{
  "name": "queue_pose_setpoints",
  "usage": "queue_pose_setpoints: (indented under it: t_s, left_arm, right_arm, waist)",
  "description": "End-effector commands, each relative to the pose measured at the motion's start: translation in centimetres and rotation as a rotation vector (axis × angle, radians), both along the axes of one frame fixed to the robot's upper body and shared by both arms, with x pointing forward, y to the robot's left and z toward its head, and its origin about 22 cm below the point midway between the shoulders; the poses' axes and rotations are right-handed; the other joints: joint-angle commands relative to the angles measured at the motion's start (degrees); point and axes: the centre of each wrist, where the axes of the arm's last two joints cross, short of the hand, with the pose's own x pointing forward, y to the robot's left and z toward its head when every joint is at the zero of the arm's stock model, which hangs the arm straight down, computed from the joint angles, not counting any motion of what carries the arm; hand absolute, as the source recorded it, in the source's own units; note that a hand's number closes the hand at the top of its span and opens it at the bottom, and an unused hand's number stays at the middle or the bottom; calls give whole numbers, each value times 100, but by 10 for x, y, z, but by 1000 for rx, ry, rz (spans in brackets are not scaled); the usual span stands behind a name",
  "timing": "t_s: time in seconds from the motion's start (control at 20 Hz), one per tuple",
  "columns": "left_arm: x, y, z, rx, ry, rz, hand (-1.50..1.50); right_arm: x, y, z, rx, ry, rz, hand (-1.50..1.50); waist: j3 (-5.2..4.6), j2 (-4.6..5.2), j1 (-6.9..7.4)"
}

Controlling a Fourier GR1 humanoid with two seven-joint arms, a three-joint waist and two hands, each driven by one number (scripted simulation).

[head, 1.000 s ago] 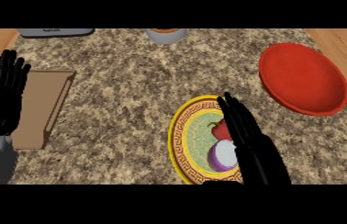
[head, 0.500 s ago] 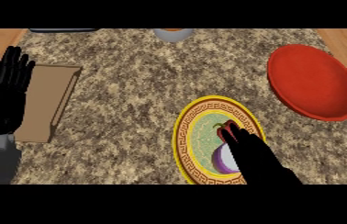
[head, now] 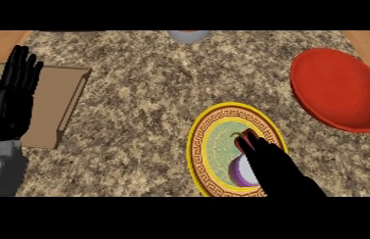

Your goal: Pick the can from the plate and place it in the bowl

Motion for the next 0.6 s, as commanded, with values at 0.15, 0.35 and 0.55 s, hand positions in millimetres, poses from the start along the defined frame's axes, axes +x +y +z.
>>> queue_pose_setpoints:
  t_s: [0.15,0.35,0.55]
  left_arm:
    - [6,-2,-5,-12,-1,-2,0]
    - [4,17,9,9,6,-8,0]
    - [12,-7,-11,-8,-10,1,0]
  right_arm:
    - [4,3,0,-76,144,-137,-150]
    - [18,8,-17,-91,154,-172,-150]
    - [9,-3,-37,-97,170,-154,-150]
  waist:
    - [10,25,8]
    - [12,26,64]
    - [18,30,-3]
